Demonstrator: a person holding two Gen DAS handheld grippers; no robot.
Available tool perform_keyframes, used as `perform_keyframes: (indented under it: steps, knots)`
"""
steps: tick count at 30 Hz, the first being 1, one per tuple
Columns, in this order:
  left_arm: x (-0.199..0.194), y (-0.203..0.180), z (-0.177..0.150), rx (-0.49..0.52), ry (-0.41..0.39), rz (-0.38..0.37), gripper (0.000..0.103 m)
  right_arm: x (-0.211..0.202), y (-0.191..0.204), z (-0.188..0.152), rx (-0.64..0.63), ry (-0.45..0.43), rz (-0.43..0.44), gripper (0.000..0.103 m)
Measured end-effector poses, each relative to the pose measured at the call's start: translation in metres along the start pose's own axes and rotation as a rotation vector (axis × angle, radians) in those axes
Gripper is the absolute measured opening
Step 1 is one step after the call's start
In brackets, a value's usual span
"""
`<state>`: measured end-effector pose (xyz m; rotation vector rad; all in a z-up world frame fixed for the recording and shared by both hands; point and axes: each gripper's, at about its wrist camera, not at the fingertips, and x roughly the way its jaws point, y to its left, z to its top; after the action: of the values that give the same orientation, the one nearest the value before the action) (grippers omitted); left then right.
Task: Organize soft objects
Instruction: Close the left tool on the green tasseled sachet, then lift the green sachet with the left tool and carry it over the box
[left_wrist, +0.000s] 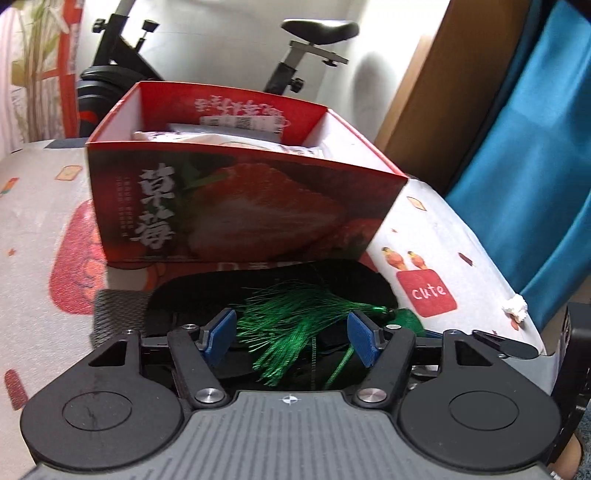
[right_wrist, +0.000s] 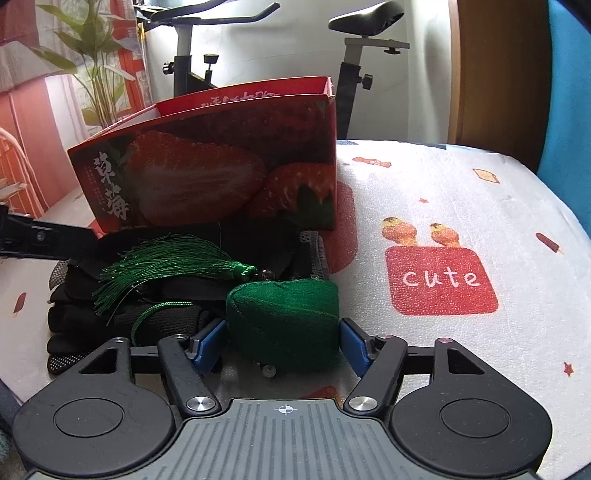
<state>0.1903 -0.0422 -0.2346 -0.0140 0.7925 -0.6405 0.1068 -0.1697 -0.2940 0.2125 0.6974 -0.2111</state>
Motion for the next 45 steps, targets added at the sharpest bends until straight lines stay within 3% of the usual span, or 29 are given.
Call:
perform_keyframes:
  steps: [6,10,20,29,33,37,45]
  knots:
    - [0.031,-0.026,0.004,0.033,0.077,-0.121,0.041,-0.006,0.009,-0.002,-0.059,-0.02,0.04,0.057]
    - [0.041,-0.031,-0.005,0.0,0.114,-0.2,0.04,-0.012,0.012,-0.002,-0.08,-0.049,0.067,0.057]
    - [0.057,-0.031,-0.012,-0.059,0.146,-0.288,0.044,-0.019,0.017,-0.002,-0.12,-0.085,0.076,0.056]
    - [0.045,-0.04,-0.002,-0.017,0.095,-0.33,0.044,-0.039,0.025,0.003,-0.177,-0.14,0.027,0.055]
    - [0.031,-0.043,0.019,-0.019,0.042,-0.368,0.044,-0.053,0.03,0.013,-0.265,-0.192,-0.013,0.055]
    - [0.009,-0.042,0.048,-0.028,-0.032,-0.376,0.044,-0.072,0.034,0.041,-0.332,-0.251,-0.014,0.054]
    - [-0.046,-0.032,0.106,-0.017,-0.192,-0.344,0.044,-0.111,0.054,0.129,-0.439,-0.347,0.068,0.054]
